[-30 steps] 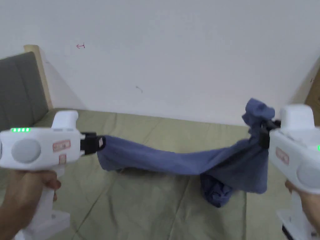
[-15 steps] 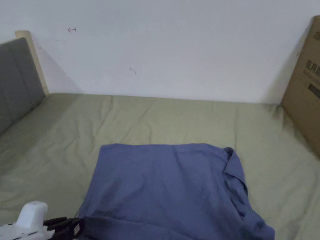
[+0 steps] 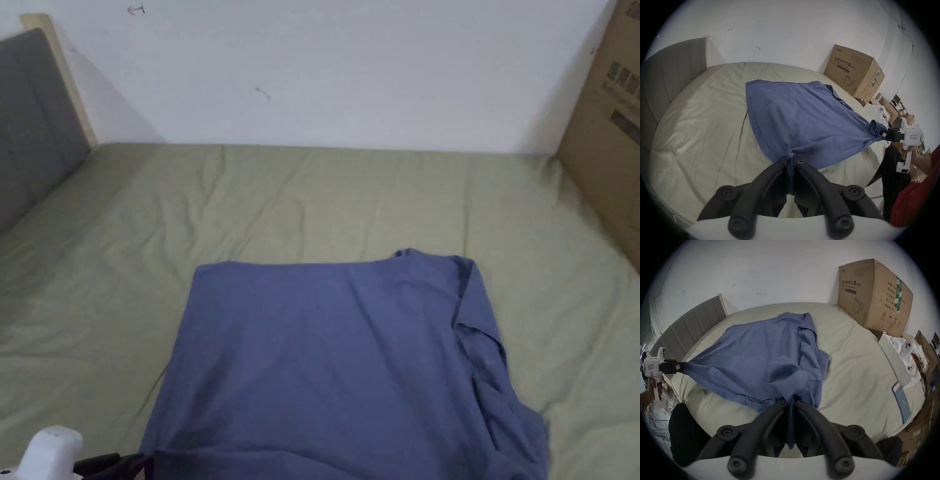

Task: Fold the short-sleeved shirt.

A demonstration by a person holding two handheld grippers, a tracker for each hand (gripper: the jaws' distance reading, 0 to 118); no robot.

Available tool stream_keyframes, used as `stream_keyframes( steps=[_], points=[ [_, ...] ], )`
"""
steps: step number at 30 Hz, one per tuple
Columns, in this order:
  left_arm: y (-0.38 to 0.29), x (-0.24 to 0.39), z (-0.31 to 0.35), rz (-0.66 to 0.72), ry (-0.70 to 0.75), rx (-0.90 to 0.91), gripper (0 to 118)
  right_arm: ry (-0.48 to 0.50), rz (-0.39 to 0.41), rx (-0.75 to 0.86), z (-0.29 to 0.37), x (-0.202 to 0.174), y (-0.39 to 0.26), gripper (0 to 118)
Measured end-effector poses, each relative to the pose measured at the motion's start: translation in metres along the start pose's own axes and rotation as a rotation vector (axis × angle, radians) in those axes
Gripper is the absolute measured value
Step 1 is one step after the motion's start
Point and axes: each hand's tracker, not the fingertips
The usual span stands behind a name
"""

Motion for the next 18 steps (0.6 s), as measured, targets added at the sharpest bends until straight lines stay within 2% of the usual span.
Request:
stream_keyframes(
  steps=[5,15,18],
  points=[
    [-0.008,0.004,0.003,-0.030,0.002,-0.021,6,-0.007,0.002,-0.031,0.002,0.001,-0.007,4],
    [-0.030,-0.004,0.005,-0.003,-0.019,-0.088,6,0.003,-0.019,-0.113,0.012,-0.005,-0.012,4],
    [-0.035,-0.006,0.003,0.011,-0.013,-0.106,6,-0.005,-0.022,-0.138,0.004,0.003,-0.021,4]
  ],
)
